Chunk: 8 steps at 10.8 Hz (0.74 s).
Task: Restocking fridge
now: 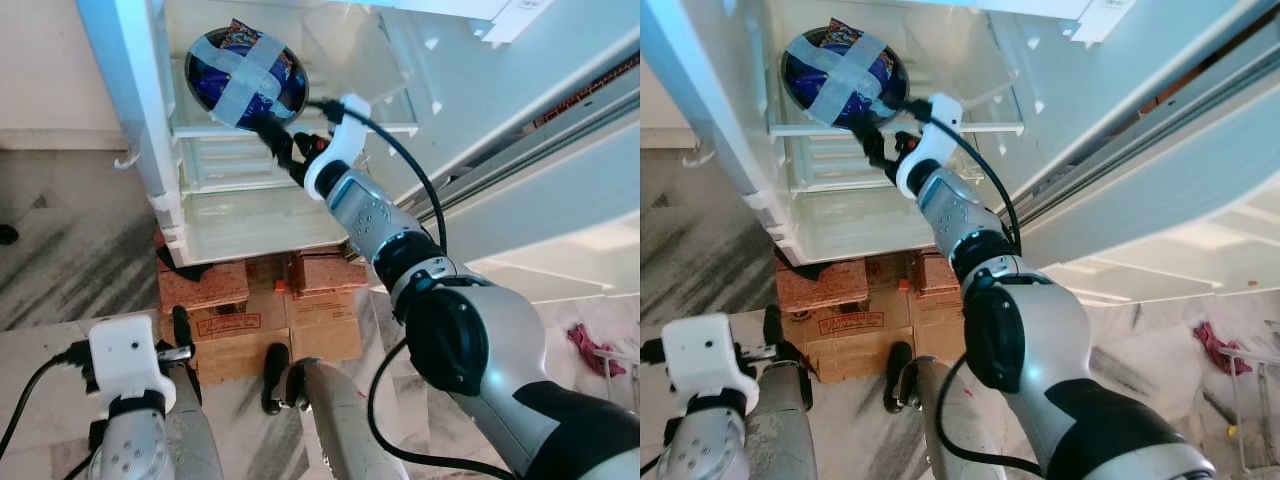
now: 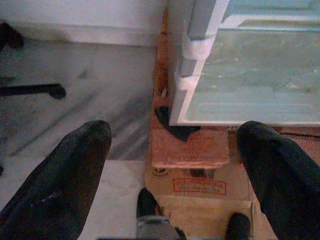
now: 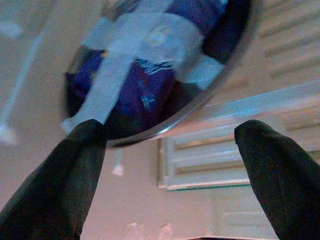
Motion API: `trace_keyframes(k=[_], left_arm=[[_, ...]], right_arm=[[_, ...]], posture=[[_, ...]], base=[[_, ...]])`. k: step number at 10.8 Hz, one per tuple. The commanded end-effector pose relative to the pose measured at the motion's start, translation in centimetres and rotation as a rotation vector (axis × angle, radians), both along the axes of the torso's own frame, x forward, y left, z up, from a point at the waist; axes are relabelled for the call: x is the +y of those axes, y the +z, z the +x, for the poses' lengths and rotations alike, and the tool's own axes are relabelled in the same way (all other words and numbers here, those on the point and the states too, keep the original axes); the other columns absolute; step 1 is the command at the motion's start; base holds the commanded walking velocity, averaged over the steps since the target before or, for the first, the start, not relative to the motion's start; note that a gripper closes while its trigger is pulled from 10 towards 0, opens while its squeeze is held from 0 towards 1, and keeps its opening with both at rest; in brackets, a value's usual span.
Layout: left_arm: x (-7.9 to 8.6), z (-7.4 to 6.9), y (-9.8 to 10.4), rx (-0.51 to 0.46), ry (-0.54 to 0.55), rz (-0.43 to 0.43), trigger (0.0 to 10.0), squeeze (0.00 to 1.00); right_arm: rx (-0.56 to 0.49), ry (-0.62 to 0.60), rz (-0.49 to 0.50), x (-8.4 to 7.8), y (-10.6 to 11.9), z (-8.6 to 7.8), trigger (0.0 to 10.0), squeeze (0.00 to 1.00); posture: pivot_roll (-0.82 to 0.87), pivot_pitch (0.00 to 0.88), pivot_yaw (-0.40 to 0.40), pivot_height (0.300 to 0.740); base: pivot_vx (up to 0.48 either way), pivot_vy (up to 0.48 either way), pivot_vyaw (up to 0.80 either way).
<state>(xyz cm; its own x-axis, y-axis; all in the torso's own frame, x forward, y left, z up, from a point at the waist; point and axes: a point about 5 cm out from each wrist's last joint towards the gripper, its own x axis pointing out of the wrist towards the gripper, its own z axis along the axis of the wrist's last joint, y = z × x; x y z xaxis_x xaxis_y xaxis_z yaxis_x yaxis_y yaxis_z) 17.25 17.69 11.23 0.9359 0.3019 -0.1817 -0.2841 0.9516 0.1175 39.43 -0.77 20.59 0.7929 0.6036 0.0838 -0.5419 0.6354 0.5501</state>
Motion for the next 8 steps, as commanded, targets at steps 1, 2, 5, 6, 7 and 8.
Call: trace_keyframes(k=[1,2,5,6,7,8], left_arm=[[0.0,-0.3,-0.7,0.032,-0.002,-0.01,10.0,0.0],[0.2,0.1,-0.7,0.02,-0.011,0.002,10.0,0.0],[0.4,1.6,-0.3,-0.025,-0.038,0.023,10.0,0.0],[0.3,2.2,0.1,-0.075,-0.052,0.0,10.0,0.0],[-0.1,2.6,0.3,-0.098,-0.082,0.007,10.0,0.0],[-0.5,3.6,0.1,-0.108,-0.098,0.015,10.0,0.0]], right_arm=[[-0.014,0.02,-0.021,-1.1,-0.6,0.1,10.0,1.0],[-0.049,0.048,-0.012,-1.6,-0.2,0.2,10.0,1.0],[-0.165,0.057,-0.088,-3.5,0.3,0.5,10.0,1.0],[-0.227,0.071,-0.175,-4.0,-0.1,0.3,10.0,1.0],[-0.241,0.077,-0.216,-4.4,-0.8,0.2,10.0,1.0],[-0.293,0.115,-0.29,-5.0,-2.0,-0.4,10.0,1.0]], posture=[[0.35,0.358,-0.313,0.74],[0.34,0.342,-0.302,0.74],[0.33,0.298,-0.279,0.74],[0.31,0.273,-0.26,0.74],[0.29,0.249,-0.245,0.74],[0.26,0.221,-0.225,0.74]], base=[[0.0,0.0,0.0],[0.0,0.0,0.0],[0.0,0.0,0.0],[0.0,0.0,0.0],[0.0,0.0,0.0],[0.0,0.0,0.0]])
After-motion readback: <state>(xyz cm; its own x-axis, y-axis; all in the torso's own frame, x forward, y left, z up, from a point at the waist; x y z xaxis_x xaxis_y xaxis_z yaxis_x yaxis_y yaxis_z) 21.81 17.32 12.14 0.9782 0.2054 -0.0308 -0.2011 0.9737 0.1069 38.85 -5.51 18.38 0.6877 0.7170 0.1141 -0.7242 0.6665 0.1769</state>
